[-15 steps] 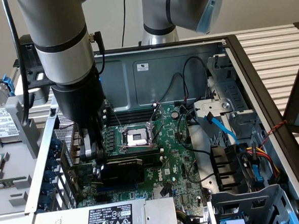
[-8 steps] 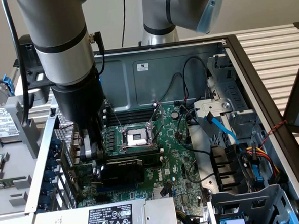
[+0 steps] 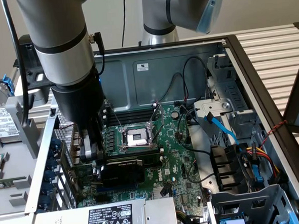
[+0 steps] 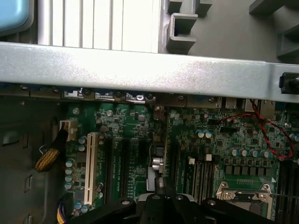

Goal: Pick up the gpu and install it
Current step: 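Press down on the gpu until it lock into place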

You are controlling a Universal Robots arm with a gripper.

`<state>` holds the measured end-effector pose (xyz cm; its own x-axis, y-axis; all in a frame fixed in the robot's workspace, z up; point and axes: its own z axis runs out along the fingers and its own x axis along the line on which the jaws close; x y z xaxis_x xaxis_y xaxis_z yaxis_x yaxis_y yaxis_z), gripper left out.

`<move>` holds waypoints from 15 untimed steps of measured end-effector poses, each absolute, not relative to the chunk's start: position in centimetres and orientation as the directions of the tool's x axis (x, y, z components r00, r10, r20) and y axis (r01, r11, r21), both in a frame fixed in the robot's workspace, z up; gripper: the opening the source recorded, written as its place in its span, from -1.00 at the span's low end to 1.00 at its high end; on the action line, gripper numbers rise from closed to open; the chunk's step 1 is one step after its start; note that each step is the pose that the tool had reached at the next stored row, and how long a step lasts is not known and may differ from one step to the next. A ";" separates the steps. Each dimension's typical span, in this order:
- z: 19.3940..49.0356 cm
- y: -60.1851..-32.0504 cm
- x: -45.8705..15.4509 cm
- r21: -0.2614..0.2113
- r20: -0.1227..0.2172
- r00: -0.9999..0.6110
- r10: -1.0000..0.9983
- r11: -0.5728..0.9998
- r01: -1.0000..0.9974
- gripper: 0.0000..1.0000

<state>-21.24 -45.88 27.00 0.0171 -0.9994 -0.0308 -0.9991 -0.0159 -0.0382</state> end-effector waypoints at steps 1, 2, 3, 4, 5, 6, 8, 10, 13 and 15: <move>27.0 -45.9 -21.2 -0.038 -0.031 0.017 -0.999 -0.016 -0.999 -0.79; 27.0 -45.9 -21.2 -0.038 -0.031 0.017 -0.999 -0.016 -0.999 -0.79; 27.0 -45.9 -21.2 -0.038 -0.031 0.017 -0.999 -0.016 -0.999 -0.79; 27.0 -45.9 -21.2 -0.038 -0.031 0.017 -0.999 -0.016 -0.999 -0.79; 27.0 -45.9 -21.2 -0.038 -0.031 0.017 -0.999 -0.016 -0.999 -0.79; 27.0 -45.9 -21.2 -0.038 -0.031 0.017 -0.999 -0.016 -0.999 -0.79; 27.0 -45.9 -21.2 -0.038 -0.031 0.017 -0.999 -0.016 -0.999 -0.79; 27.0 -45.9 -21.2 -0.038 -0.031 0.017 -0.999 -0.016 -0.999 -0.79; 27.0 -45.9 -21.2 -0.038 -0.031 0.017 -0.999 -0.016 -0.999 -0.79; 27.0 -45.9 -21.2 -0.038 -0.031 0.017 -0.999 -0.016 -0.999 -0.79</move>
